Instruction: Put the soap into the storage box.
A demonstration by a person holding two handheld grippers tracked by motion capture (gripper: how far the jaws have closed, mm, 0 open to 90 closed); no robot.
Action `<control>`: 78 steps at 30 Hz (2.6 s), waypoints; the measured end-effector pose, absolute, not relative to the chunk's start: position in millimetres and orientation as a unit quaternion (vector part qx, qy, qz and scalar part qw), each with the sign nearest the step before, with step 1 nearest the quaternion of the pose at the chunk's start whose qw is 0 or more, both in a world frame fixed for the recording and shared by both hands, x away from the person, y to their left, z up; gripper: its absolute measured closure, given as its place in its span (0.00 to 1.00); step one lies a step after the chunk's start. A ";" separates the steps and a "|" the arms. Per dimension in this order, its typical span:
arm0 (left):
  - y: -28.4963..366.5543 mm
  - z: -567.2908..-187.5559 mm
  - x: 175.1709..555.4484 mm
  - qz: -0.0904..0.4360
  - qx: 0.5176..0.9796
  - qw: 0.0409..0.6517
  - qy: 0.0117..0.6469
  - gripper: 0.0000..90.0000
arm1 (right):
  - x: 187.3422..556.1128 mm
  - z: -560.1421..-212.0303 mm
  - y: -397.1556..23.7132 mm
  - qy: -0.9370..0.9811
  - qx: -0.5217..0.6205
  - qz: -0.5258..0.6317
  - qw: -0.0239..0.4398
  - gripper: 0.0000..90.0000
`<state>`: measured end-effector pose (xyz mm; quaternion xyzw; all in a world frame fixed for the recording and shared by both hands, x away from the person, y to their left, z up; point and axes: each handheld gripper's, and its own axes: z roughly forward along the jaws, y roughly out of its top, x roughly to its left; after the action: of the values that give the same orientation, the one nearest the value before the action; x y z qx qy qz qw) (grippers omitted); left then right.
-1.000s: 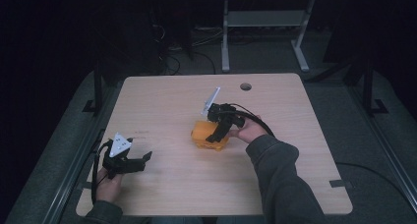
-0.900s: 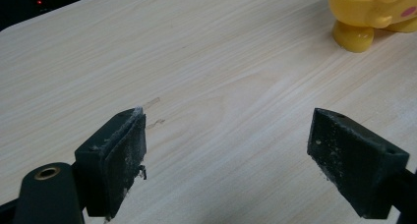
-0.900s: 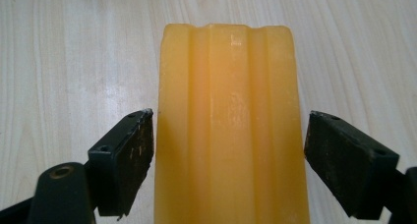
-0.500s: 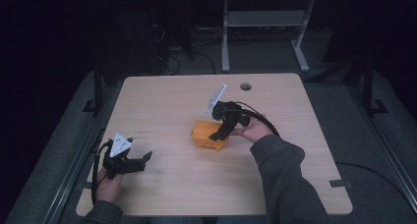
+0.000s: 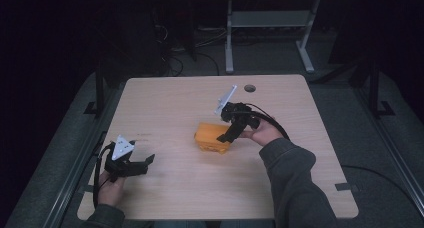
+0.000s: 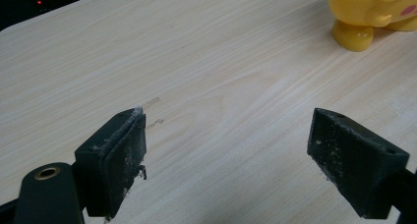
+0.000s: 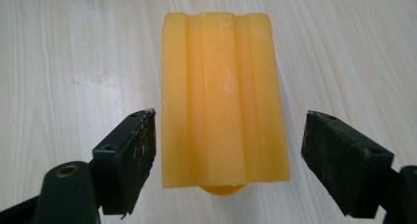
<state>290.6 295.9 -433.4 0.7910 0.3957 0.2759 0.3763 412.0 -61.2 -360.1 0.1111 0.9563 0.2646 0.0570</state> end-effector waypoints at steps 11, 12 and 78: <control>295.5 -433.6 290.7 0.275 0.791 0.377 0.396 0.16 | 409.5 -358.0 -73.6 0.954 0.123 0.266 0.059 0.23; 295.4 -433.6 290.7 0.276 0.791 0.377 0.396 0.16 | 409.4 -358.0 -74.8 0.954 0.124 0.267 0.059 0.23; 293.9 -434.7 290.5 0.275 0.793 0.374 0.394 0.16 | 378.5 -379.7 -161.0 0.936 0.205 0.280 0.058 0.24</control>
<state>290.5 293.9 -434.7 0.7932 0.3943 0.2754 0.3735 378.5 -161.0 -379.7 0.2048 0.9360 0.2804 0.0584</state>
